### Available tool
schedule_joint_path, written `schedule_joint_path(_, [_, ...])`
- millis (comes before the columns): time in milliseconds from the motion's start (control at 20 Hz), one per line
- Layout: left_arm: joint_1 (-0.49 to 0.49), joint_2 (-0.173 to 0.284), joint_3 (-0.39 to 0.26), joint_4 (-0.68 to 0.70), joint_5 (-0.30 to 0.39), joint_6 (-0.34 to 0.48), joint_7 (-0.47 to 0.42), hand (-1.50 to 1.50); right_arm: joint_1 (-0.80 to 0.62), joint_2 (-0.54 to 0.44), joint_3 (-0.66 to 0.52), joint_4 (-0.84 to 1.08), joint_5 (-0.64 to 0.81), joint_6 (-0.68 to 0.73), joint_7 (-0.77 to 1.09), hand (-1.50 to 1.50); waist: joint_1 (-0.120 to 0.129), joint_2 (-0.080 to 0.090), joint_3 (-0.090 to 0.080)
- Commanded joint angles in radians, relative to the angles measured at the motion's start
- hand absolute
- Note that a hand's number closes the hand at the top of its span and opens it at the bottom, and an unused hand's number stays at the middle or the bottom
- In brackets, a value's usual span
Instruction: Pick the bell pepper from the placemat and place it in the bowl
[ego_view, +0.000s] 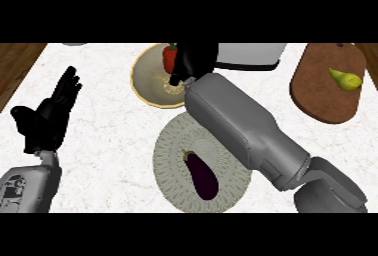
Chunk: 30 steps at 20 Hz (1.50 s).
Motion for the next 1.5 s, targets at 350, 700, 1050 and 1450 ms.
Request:
schedule_joint_path(350, [0.051,0.010,0.017,-0.016,0.015,-0.023,-0.034,0.00,0.112,0.002,-0.142,0.178,-0.209,0.023,-0.323,-1.50,-0.010,0.004,0.002])
schedule_joint_path(700, [0.058,0.012,0.039,-0.030,0.030,-0.014,-0.009,0.00,0.165,0.002,-0.354,-0.043,-0.379,-0.304,-0.509,-1.50,-0.038,-0.007,0.006])
schedule_joint_path(1050, [0.070,0.004,0.038,-0.034,0.013,0.004,0.014,0.00,0.388,-0.016,-0.499,-0.254,-0.556,-0.260,-0.819,-1.50,-0.077,-0.018,0.004])
schedule_joint_path(1450, [0.100,0.038,0.095,-0.025,0.041,-0.029,-0.025,0.00,0.712,-0.121,-0.513,-0.537,-0.641,-0.049,-0.880,-1.50,-0.091,-0.023,0.002])
